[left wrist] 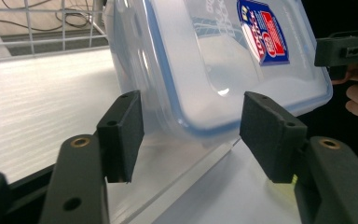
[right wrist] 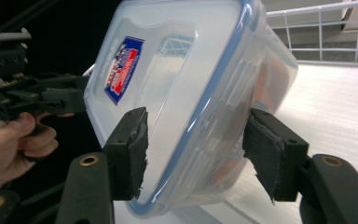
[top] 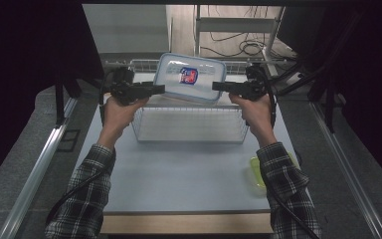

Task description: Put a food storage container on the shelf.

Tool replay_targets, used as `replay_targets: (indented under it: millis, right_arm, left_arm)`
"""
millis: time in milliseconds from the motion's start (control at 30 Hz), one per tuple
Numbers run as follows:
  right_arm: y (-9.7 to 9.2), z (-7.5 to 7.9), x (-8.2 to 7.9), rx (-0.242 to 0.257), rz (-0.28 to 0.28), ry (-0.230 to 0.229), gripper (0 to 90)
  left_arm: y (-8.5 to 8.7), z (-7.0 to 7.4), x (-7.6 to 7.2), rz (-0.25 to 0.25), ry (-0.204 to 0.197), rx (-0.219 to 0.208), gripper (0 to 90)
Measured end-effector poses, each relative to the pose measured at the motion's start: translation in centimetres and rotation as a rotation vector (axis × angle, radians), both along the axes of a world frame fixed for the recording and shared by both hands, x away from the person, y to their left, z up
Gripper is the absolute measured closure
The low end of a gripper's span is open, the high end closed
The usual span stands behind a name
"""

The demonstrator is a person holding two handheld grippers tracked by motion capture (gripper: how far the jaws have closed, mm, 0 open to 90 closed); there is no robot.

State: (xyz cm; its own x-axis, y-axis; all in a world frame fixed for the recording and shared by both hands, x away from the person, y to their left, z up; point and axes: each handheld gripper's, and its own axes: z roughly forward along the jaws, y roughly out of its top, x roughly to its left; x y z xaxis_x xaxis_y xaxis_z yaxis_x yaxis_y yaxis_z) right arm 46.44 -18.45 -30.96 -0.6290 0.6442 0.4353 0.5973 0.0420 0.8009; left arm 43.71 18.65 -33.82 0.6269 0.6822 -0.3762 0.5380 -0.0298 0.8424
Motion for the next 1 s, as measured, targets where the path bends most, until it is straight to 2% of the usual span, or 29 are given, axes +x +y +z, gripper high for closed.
replay_targets:
  millis: [33, 67, 100, 133, 167, 300, 333, 400, 467, 500, 533, 567, 600, 633, 667, 733, 767, 833, 900, 1000]
  right_arm:
    - [0.0, 0.0, 0.0, 0.000, 0.000, 0.000, 40.3]
    - [-0.2, -0.1, 0.2, 0.014, -0.002, 0.008, 39.5]
    - [-0.2, -0.1, 0.2, 0.014, -0.002, 0.008, 39.5]
    - [-0.3, -0.2, 0.4, 0.021, -0.010, 0.013, 37.5]
    - [-0.3, -0.2, 0.5, 0.020, -0.016, 0.013, 36.3]
    - [-0.3, -0.4, 0.7, 0.017, -0.048, 0.019, 30.5]
    - [-0.4, -0.5, 0.8, 0.013, -0.073, 0.033, 28.9]
    - [-0.9, -0.4, 0.8, 0.008, -0.098, 0.008, 36.1]
    - [-1.2, -0.3, 0.8, -0.003, -0.102, -0.001, 37.5]
    - [-1.6, 0.0, 0.5, -0.023, -0.114, -0.035, 45.1]
    - [-1.6, 0.0, 0.5, -0.023, -0.114, -0.035, 45.1]
    - [-1.7, 0.2, 0.1, -0.024, -0.114, -0.061, 54.3]
    - [-1.8, 0.4, -0.2, -0.031, -0.119, -0.078, 61.7]
    - [-1.8, 0.4, -0.2, -0.031, -0.119, -0.078, 61.7]
    - [-1.7, 0.5, -0.7, -0.061, -0.130, -0.101, 70.4]
    - [-1.5, 0.2, -1.8, -0.182, -0.161, -0.150, 83.2]
    - [-1.4, 0.0, -1.9, -0.184, -0.153, -0.145, 84.1]
    - [-1.4, -0.7, -2.0, -0.187, -0.137, -0.130, 85.1]
    - [-1.3, -1.0, -2.0, -0.186, -0.134, -0.125, 85.8]
    - [-0.6, -1.8, -1.7, -0.186, -0.138, -0.113, 88.5]
  left_arm:
    - [0.0, 0.0, 0.0, 0.000, 0.000, 0.000, 42.0]
    - [-0.1, -0.2, 0.0, -0.014, 0.005, 0.020, 42.6]
    - [-0.1, -0.2, 0.0, -0.014, 0.005, 0.020, 47.9]
    - [-0.7, -0.4, 0.0, -0.021, 0.005, 0.064, 46.7]
    - [-1.0, -0.4, 0.0, -0.031, 0.004, 0.085, 47.0]
    - [-1.5, -0.5, 0.1, -0.043, -0.003, 0.086, 46.6]
    - [-1.6, -0.4, 0.1, -0.040, -0.007, 0.081, 44.9]
    - [-1.3, -0.2, 0.2, -0.021, -0.016, 0.079, 44.4]
    - [-1.0, -0.1, 0.2, -0.010, -0.019, 0.081, 44.4]
    - [-0.6, -0.1, 0.2, 0.013, -0.026, 0.080, 45.2]
    - [-0.6, -0.1, 0.2, 0.013, -0.026, 0.080, 46.3]
    - [-0.2, 0.0, 0.2, 0.051, -0.032, 0.090, 48.7]
    - [-0.2, 0.0, 0.2, 0.051, -0.032, 0.090, 50.4]
    - [0.1, 0.0, 0.3, 0.075, -0.034, 0.093, 50.4]
    - [0.3, 0.0, 0.3, 0.093, -0.037, 0.103, 53.0]
    - [0.6, 0.1, 0.3, 0.144, -0.039, 0.138, 60.3]
    - [0.6, 0.1, 0.3, 0.144, -0.039, 0.138, 62.0]
    - [0.7, 0.0, 0.7, 0.203, -0.033, 0.166, 66.8]
    - [0.6, 0.0, 0.8, 0.221, -0.031, 0.178, 70.6]
    - [0.1, 0.1, 1.5, 0.269, -0.035, 0.231, 73.8]
